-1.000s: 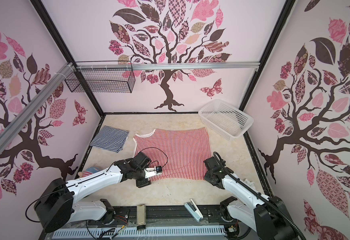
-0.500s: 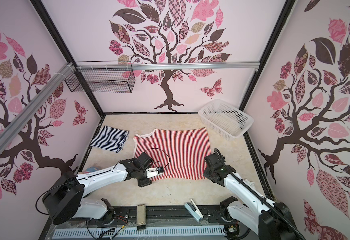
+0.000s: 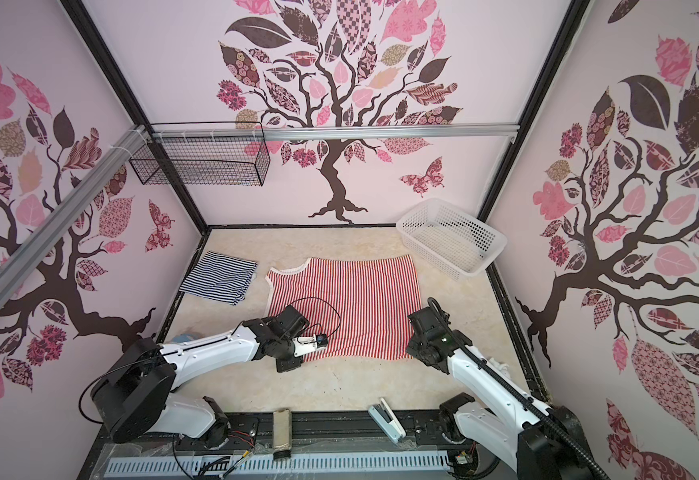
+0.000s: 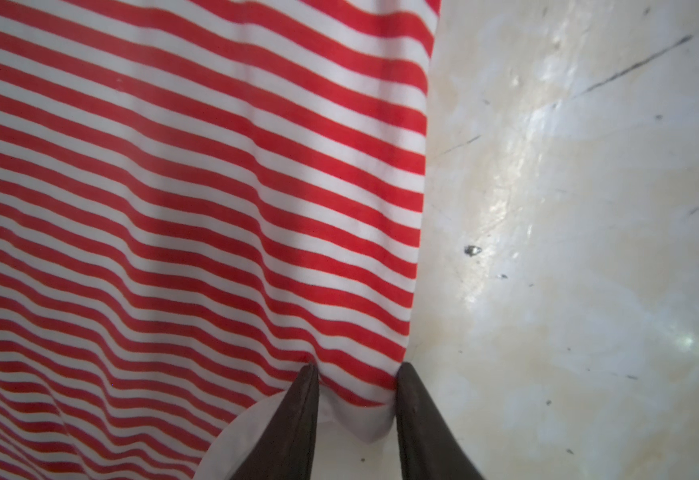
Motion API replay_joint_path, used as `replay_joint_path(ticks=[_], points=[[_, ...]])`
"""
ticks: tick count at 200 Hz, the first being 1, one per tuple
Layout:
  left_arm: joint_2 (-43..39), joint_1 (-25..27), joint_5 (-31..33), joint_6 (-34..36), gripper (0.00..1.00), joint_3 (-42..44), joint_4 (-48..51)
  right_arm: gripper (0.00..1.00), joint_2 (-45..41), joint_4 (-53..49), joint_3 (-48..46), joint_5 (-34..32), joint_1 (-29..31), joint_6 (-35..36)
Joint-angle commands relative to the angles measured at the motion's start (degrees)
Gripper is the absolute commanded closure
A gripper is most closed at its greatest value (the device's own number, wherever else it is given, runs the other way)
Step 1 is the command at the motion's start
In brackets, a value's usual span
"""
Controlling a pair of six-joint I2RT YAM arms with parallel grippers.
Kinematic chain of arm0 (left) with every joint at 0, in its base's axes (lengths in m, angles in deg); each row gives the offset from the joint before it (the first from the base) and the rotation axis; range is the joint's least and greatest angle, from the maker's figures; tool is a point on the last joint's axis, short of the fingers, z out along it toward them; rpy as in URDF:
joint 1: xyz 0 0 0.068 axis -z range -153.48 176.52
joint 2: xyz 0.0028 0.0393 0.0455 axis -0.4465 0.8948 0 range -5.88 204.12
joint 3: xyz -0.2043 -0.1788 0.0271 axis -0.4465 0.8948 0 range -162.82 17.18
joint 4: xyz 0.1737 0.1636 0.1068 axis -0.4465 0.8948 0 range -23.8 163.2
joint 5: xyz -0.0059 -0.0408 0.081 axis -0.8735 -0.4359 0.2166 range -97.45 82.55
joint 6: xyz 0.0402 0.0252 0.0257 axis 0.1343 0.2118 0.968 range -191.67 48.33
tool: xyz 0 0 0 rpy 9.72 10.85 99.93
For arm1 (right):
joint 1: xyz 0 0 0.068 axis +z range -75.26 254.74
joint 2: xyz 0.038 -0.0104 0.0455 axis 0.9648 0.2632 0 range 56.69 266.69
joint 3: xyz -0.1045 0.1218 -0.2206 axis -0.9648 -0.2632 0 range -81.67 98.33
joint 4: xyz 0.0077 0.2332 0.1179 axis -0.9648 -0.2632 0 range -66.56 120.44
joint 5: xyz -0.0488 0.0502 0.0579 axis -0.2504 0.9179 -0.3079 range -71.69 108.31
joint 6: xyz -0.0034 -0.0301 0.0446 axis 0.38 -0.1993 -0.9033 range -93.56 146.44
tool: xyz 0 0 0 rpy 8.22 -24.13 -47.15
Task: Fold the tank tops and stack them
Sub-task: 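Lift the near hem with both grippers and fold it toward the far shoulders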
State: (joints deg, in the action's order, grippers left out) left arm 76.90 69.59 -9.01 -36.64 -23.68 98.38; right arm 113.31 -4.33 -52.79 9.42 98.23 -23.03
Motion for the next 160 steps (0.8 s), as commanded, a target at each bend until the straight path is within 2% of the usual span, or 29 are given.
replay_joint_path(ticks=[1,11,19,25,56,108,137,160], points=[[0.7,0.2,-0.2,0.1,0.73,0.8,-0.5,1.0,-0.6,-1.1,1.9,0.1,0.1,0.5],[1.5,0.3,-0.5,0.4,0.75,0.7,-0.4,1.0,-0.7,-1.2,1.9,0.1,0.1,0.6],[2.1,0.3,-1.0,0.8,0.85,0.5,0.2,1.0,-0.9,-1.2,2.0,0.2,0.1,0.7],[2.5,0.4,-1.3,1.0,1.0,0.3,0.7,1.0,-1.0,-1.3,2.0,0.2,0.1,0.7],[2.8,0.4,-5.1,2.3,1.0,-1.6,6.4,1.0,-2.6,-3.0,2.9,0.5,0.1,0.7],[-2.8,0.4,-13.7,4.6,1.0,-5.0,17.9,1.0,-8.6,-9.6,5.5,-2.4,0.1,-1.4],[-4.5,-0.1,-11.4,3.9,1.0,-6.6,17.7,1.0,-9.0,-9.9,7.6,-3.6,0.1,-0.9],[-3.4,-3.1,-9.8,3.2,1.0,-9.1,16.2,1.0,-6.6,-8.8,9.8,-3.8,0.1,0.3]])
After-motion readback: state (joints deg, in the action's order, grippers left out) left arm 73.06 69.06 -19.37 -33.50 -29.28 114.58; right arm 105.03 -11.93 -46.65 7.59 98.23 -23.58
